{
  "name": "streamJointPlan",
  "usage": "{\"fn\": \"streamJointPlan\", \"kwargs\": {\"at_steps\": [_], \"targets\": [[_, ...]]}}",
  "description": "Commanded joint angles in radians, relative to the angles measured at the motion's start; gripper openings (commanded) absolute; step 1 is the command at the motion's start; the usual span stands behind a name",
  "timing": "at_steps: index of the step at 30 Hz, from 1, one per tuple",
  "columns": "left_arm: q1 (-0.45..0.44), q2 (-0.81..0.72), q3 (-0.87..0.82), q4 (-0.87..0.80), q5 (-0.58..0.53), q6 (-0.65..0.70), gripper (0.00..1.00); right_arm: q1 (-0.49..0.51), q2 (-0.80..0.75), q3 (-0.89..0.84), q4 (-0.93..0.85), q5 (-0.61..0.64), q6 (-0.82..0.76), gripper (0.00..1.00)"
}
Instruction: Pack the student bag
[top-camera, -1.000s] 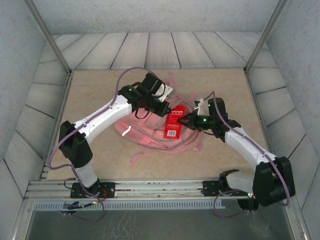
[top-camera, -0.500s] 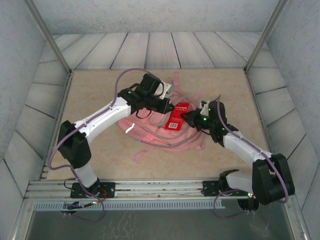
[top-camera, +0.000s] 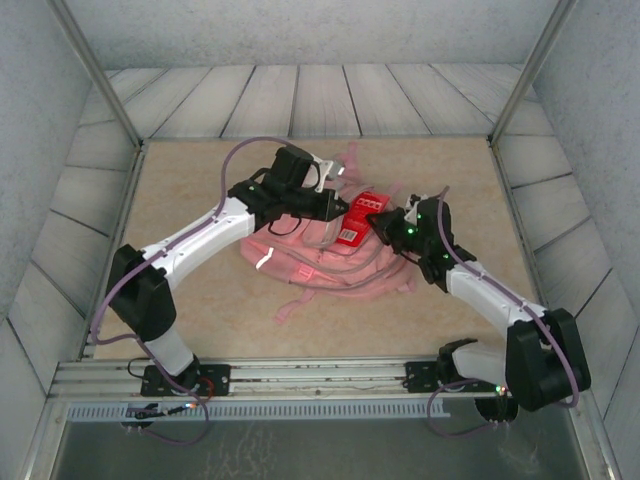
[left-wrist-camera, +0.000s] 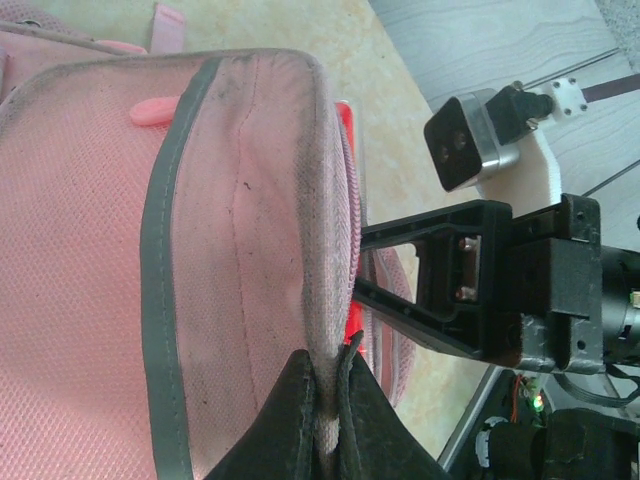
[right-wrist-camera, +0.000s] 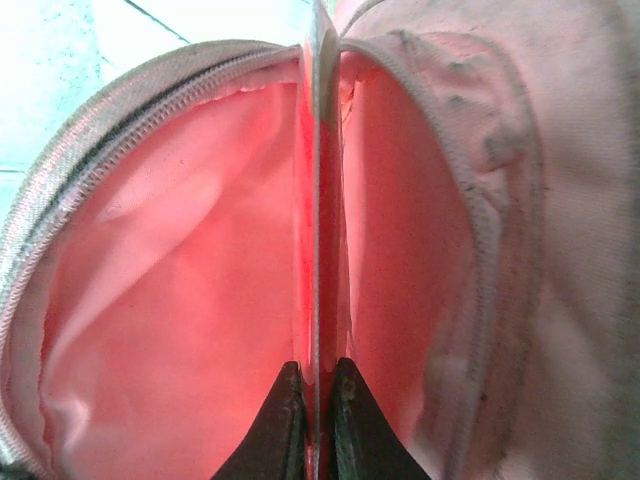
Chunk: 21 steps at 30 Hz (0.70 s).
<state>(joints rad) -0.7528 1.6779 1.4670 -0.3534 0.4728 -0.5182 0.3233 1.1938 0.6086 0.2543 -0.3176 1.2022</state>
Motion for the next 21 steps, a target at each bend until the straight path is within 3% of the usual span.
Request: {"fn": "streamJointPlan", "kwargs": {"at_steps": [1, 16, 21], "targets": [[-0.002, -0.047, 0.024, 0.159, 0.06, -0.016, 0.0, 0.026, 0.036, 0.028, 0.057, 0.022, 0.025, 0.0], [-0.001, -0.059, -0.001, 0.254, 0.113, -0.066, 0.0, 0.106, 0.294, 0.102, 0.253, 0.051, 0.065, 0.0], [0.0, -0.071, -0.012, 0.228, 0.101, -0.035, 0.0, 0.134, 0.341, 0.142, 0.246, 0.043, 0.052, 0.0]]}}
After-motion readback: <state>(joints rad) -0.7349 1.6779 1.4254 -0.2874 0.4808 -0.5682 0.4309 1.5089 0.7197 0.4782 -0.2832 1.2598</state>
